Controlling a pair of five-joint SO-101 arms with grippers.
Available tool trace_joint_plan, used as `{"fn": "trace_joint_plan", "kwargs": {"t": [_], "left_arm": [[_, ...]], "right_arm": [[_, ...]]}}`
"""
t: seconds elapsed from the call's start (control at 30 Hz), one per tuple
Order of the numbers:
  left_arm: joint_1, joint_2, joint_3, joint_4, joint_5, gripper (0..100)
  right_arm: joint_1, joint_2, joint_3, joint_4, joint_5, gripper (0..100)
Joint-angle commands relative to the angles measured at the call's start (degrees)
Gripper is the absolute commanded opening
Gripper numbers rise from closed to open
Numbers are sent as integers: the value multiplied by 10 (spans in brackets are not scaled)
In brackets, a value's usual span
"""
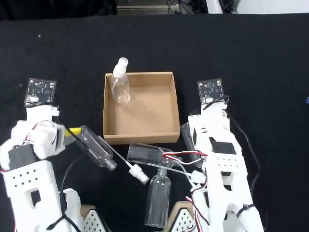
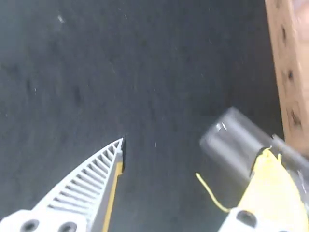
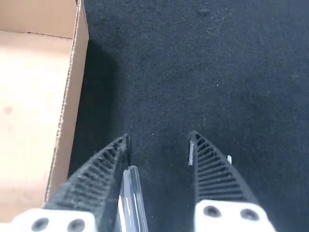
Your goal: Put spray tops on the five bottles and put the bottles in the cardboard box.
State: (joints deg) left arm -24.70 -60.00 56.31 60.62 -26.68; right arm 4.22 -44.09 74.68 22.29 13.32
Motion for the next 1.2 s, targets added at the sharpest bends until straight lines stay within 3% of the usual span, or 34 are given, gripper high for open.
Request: {"fn": "trace_joint_plan", "kwargs": {"t": [0.0, 0.47, 0.57, 0.7, 1.07, 1.17], "left_arm": [[10, -4, 70, -143, 50, 385], [80, 33, 138, -211, 110, 385], [48, 107, 139, -263, 110, 385], [-18, 184, 87, -251, 108, 385], [-174, 239, -6, -113, -146, 385], [-191, 239, -77, -25, -190, 385]], "right_arm": [[8, -22, -6, -15, -2, 179], [8, -22, -6, -14, -2, 179], [8, -22, -6, -13, -2, 179], [8, -22, -6, -14, -2, 179], [8, -22, -6, -15, -2, 179], [8, -22, -6, -15, -2, 179]]}}
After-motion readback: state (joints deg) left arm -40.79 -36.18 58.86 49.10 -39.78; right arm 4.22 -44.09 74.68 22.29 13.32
